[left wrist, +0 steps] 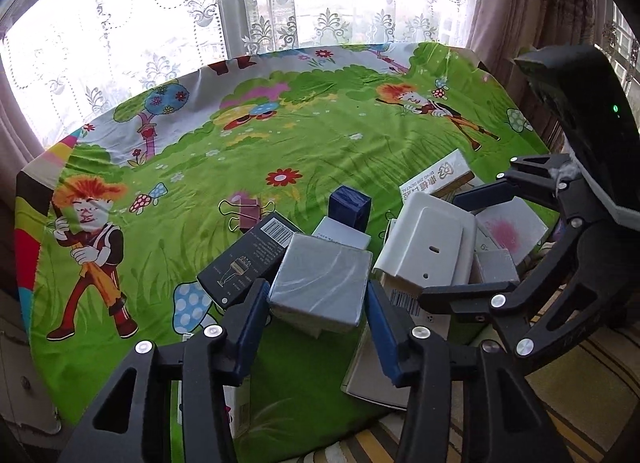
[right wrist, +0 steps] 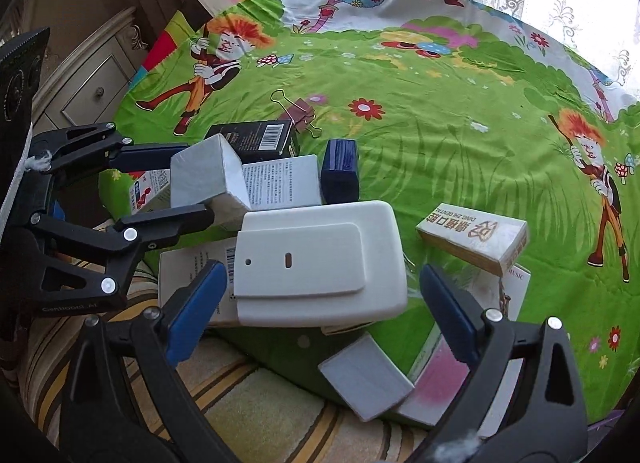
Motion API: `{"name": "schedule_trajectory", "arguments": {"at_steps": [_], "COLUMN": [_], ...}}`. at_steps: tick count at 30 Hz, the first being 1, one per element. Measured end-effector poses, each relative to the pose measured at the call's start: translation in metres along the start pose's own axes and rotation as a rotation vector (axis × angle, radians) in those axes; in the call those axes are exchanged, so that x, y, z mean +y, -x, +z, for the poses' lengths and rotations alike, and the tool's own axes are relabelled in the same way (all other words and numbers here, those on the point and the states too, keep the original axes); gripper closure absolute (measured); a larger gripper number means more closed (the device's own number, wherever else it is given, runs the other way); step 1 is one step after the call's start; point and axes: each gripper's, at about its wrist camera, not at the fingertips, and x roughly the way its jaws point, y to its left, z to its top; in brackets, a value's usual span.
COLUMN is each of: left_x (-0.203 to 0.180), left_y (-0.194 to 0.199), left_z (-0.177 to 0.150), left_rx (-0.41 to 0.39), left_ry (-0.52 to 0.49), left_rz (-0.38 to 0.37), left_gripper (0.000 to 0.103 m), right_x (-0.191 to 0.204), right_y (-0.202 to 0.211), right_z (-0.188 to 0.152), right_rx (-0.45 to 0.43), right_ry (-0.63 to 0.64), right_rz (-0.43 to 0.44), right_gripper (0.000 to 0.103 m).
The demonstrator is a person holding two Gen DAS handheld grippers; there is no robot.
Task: Organize rigid objects
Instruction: 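Grasp the grey box with the left tool while the right tool grasps the white plastic case, then carry both items into the purple storage box and open both tools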
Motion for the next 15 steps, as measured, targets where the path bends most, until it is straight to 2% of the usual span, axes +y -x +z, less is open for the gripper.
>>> {"name": "schedule_trajectory", "arguments": {"at_steps": [5,7,12,15], "left_x": [0.003,0.005,0.012,0.009], "left_y": [0.018,0.027,0.044,0.051], "left_z": [-0.003,-0.004,-0.008,-0.011], "left_rx": [-0.052,-0.079,-0.139,-0.160], "left_ry": [0.079,0.116,0.239,0.278], "left_rz": [0.034,0.037,0.019,0.024], "left_gripper": [0.053,0.053,0.053,0.053], "right_x": [-0.001,-0.002,-0.008,-0.011], "right_y": [-0.007,-0.006,0.002,0.010], "right_z": [0.000,-0.002,-0.006,-0.010], "right_rx": [0.015,0.011,-0.031,-0.073], "right_ry": [-0.008,-0.016,-0.049,-0.062], "right_rz": [0.014,0.029,0.055,0.060], "right_gripper": [0.005,0.015,0.014,0.014]}}
